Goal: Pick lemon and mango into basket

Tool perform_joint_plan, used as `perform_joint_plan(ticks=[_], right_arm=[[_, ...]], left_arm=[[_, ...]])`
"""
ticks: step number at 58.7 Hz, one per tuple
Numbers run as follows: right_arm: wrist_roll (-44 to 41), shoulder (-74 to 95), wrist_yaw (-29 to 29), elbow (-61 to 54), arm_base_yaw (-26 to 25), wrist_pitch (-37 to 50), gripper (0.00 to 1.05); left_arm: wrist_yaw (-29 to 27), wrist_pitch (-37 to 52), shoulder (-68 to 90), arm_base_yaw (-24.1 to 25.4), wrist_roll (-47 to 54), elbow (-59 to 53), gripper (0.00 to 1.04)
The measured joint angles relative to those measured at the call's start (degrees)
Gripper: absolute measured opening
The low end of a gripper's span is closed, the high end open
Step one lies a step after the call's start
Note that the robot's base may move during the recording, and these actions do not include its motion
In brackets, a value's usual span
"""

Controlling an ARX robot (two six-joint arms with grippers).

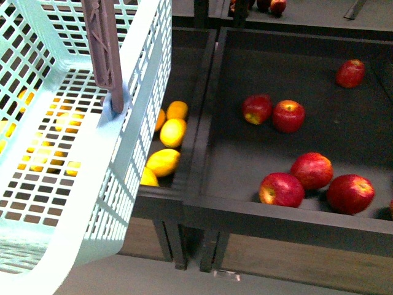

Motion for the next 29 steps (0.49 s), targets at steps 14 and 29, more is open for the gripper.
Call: perform_joint_plan(ticks=[14, 29], right_arm=[[0.0, 0.0, 0.0, 0.0, 0.0, 0.0, 0.96], [0.0, 0.0, 0.0, 0.0, 0.0, 0.0, 0.96]], left_arm=[[-0.2, 0.0, 0.0, 0.0, 0.1, 0.0, 0.06], [-0.3, 0.0, 0.0, 0.0, 0.2, 0.0, 0.06]])
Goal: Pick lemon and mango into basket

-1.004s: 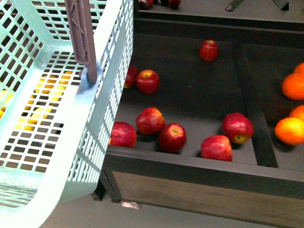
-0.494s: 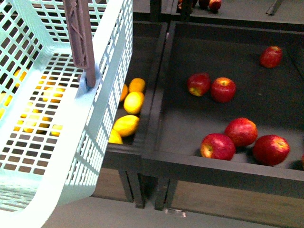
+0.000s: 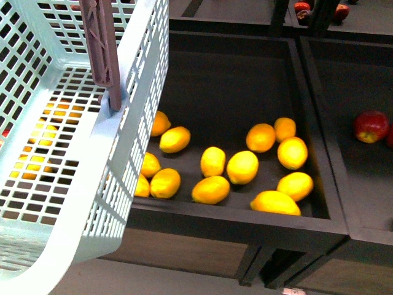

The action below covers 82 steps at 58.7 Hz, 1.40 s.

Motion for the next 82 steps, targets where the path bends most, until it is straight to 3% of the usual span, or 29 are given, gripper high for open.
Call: perform_joint_plan(ticks=[62, 73, 78, 82], right_arm=[[0.0, 0.1, -0.4, 0.0, 0.0, 0.0, 0.96], [0.0, 0.1, -0.3, 0.0, 0.0, 0.0, 0.96], [0.0, 0.1, -0.2, 0.0, 0.0, 0.0, 0.96], [0.0, 0.1, -0.2, 0.0, 0.0, 0.0, 0.96]], left_arm=[[0.3, 0.0, 0.0, 0.2, 0.2, -0.1, 0.06], [-1.9, 0.0, -0.2, 0.8, 1.4, -0.2, 0.06], [0.7, -0.1, -0.2, 0.5, 1.0, -0.2, 0.06], [9.0, -11.1, 2.1, 0.5, 11.0, 4.7, 0.06]])
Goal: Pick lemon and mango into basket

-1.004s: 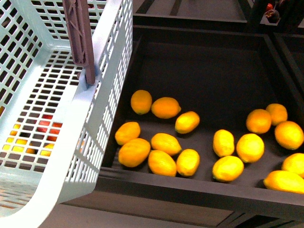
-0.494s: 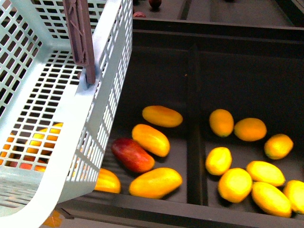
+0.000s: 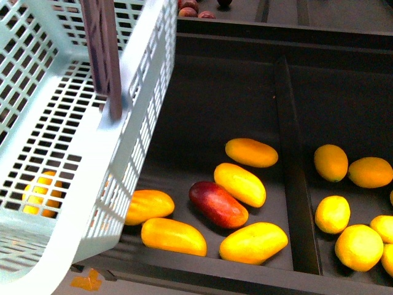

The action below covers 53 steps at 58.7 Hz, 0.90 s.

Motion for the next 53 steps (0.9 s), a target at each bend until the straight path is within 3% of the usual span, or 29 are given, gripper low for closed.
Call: perform_joint_plan(ticks=[7, 14, 37, 53], right_arm=[[0.0, 0.0, 0.0, 0.0, 0.0, 0.0, 0.96], [0.0, 0.0, 0.0, 0.0, 0.0, 0.0, 0.96], [0.0, 0.0, 0.1, 0.0, 0.0, 0.0, 0.96], [0.0, 0.0, 0.1, 0.0, 0.0, 0.0, 0.96]], left_arm=[[4.6, -1.2, 6.9, -1.8, 15.7, 5.2, 0.06], [5.6, -0.2, 14.8, -4.5, 22.3, 9.8, 0.06], [14.3, -0.7, 29.2, -17.5, 24.2, 28.0, 0.06], [15.6, 0.4, 29.2, -20.5, 24.6, 28.7, 0.05]])
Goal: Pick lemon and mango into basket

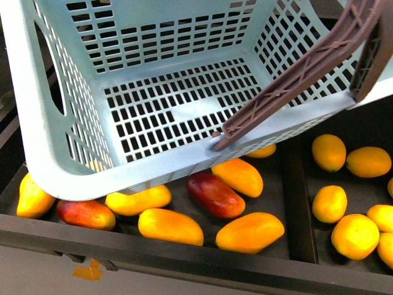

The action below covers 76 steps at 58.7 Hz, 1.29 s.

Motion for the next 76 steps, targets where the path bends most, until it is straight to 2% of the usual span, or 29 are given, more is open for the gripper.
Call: perform_joint_plan(ticks=[20, 23, 25, 29, 33, 38, 43, 49, 62, 76], right_arm=[[0.5, 0.3, 0.6, 0.1, 0.1, -0.3, 0.96], [3.3, 3.1, 4.2, 2.4, 0.4, -6.7, 0.96], [8.3, 8.8, 5.9, 5.7, -1.6, -14.3, 0.96], [11.9, 15.4, 3.5, 7.5, -6.2, -17.2, 0.96], [13.1, 21.2, -0.4, 7.5, -12.2, -14.0, 0.96], [13.5, 33.3, -4.9, 8.3, -22.1, -2.8, 0.96], [13.3, 46.2, -7.2, 10.1, -26.9, 7.4, 0.96], [12.4, 66.4, -6.8, 14.2, -30.8, 20.3, 0.96], [7.2, 108.4, -4.8, 25.0, -33.3, 34.1, 0.96], [7.0, 122.3, -4.2, 32.1, -31.4, 34.3, 0.96]], left_arm=[[0.2, 0.0, 0.0, -0.6, 0.0, 0.0, 0.06], [0.0, 0.0, 0.0, -0.6, 0.1, 0.0, 0.05], [0.0, -0.1, 0.0, -0.5, 0.1, 0.0, 0.05], [0.0, -0.1, 0.0, -0.5, 0.1, 0.0, 0.05], [0.0, -0.1, 0.0, -0.5, 0.3, 0.0, 0.05], [0.2, -0.1, 0.0, -0.5, 0.1, 0.0, 0.05], [0.2, -0.1, 0.0, -0.5, 0.3, 0.0, 0.05], [0.2, -0.1, 0.0, -0.5, 0.2, 0.0, 0.05], [0.1, -0.1, 0.0, -0.5, 0.2, 0.0, 0.05], [0.2, -0.1, 0.0, -0.5, 0.2, 0.0, 0.05]])
